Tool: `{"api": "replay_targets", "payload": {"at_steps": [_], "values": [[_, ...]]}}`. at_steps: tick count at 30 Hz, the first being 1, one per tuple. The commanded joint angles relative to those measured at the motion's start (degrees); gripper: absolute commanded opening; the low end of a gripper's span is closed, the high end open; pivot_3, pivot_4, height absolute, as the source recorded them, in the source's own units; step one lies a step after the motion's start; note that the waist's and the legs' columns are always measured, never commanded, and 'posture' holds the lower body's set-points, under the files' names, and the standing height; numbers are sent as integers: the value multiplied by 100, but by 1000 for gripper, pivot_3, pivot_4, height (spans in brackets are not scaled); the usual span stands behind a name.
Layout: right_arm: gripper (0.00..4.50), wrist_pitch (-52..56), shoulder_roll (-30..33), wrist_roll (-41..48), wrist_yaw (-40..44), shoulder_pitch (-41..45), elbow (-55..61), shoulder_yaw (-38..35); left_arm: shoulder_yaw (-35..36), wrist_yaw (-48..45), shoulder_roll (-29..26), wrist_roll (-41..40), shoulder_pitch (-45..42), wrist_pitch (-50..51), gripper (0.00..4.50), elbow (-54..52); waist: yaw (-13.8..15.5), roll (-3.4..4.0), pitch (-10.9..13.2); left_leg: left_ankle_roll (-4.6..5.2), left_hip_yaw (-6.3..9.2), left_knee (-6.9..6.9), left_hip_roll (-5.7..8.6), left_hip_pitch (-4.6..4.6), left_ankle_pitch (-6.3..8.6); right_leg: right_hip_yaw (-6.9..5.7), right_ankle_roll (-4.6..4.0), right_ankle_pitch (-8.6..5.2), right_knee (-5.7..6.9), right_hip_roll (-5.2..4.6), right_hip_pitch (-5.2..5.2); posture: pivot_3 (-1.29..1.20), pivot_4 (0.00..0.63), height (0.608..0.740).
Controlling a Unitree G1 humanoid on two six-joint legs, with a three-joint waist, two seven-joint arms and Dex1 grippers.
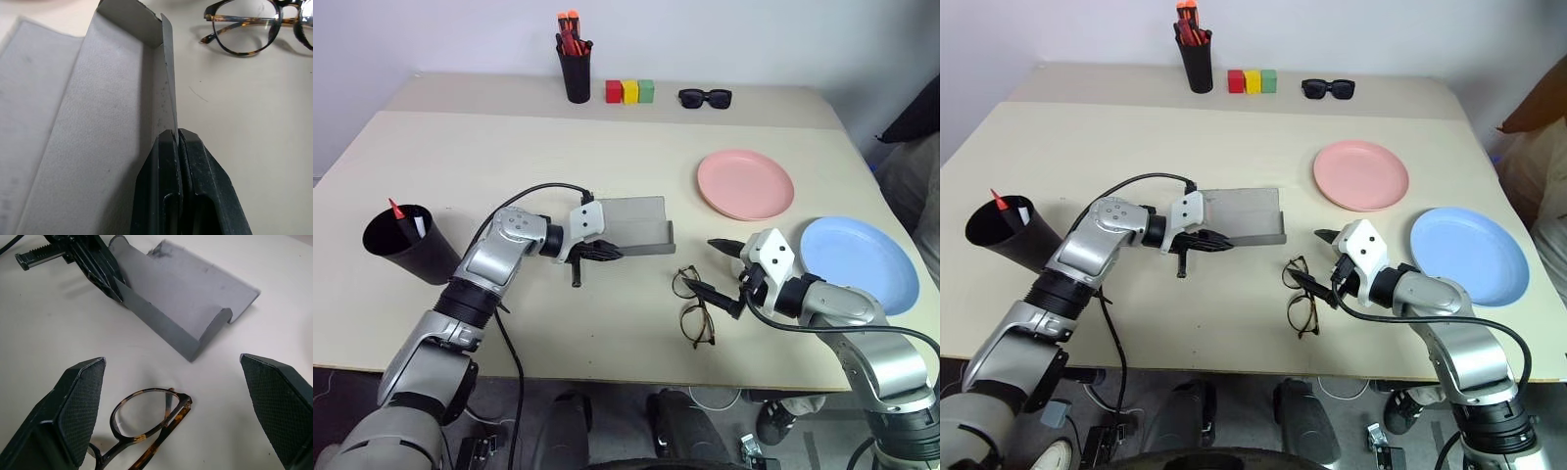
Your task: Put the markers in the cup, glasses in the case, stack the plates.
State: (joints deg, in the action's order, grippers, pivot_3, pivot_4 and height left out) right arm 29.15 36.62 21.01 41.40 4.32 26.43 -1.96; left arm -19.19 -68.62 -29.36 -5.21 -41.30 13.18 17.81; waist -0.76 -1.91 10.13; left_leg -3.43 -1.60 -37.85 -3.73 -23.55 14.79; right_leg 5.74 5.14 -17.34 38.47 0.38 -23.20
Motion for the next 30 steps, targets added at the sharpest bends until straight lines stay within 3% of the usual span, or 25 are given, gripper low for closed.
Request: {"api": "replay_targets", "payload": {"at_steps": [1, 2, 5, 8, 12, 16, 25, 30], "values": [[4500, 63, 53, 80, -40, 55, 296, -84, 81, -54, 74, -29, -181, 79, 28, 21, -2, 0, 0, 1, 0, -2, 0, -1, 1, 0, 0, 0, 0, 0, 0, 0, 150, 740], [4500, 141, 69, 92, -59, 78, 317, -90, 119, -67, 105, -84, -197, 178, 28, 55, -2, 0, 0, 2, 0, -3, 0, -1, 1, 0, 0, 0, 0, 0, 1, 0, 150, 740], [4500, 349, 97, 193, -92, 112, 379, -181, 155, 10, 146, -36, -222, 146, 864, 127, -3, 0, 0, 3, 0, -6, 0, -1, 2, 0, 0, 0, 2, 0, 1, 0, 150, 740], [4500, 717, 94, 468, -161, 157, 491, -365, 212, 150, 178, 33, -180, -230, 2177, 161, -2, 0, 0, 4, 1, -6, 0, -1, 2, 0, 0, 0, 3, 0, 1, 0, 150, 740], [4500, 1320, 94, 898, -311, 205, 687, -606, 508, 457, 306, -115, -206, -332, 2177, 255, -1, 0, 0, 4, 1, -7, -1, -1, 2, 0, 0, 0, 4, 0, 2, 0, 150, 740], [4500, 2289, 270, 1558, -465, 190, 999, -1002, 877, 797, 160, -206, 172, -415, 2177, -571, -17, 0, 0, 4, 2, -7, -2, -2, 2, 0, 1, 0, 5, 0, 2, 0, 150, 740], [4500, 3933, 310, 2455, -1092, 114, 1212, -1097, 1214, 812, -284, -976, 2406, 41, 2177, -3183, -22, 9, -6, 6, 0, -7, -8, 1, 3, 2, 0, 0, 8, -2, 4, 0, 150, 740], [4500, 4133, 130, 2510, -1363, 95, 1172, -951, 1172, 1038, -382, -1096, 3088, 295, 2177, -3831, 5, 9, -6, 6, 0, -10, -7, 1, 4, 2, -2, -1, 8, -4, 6, 0, 150, 740]]}}
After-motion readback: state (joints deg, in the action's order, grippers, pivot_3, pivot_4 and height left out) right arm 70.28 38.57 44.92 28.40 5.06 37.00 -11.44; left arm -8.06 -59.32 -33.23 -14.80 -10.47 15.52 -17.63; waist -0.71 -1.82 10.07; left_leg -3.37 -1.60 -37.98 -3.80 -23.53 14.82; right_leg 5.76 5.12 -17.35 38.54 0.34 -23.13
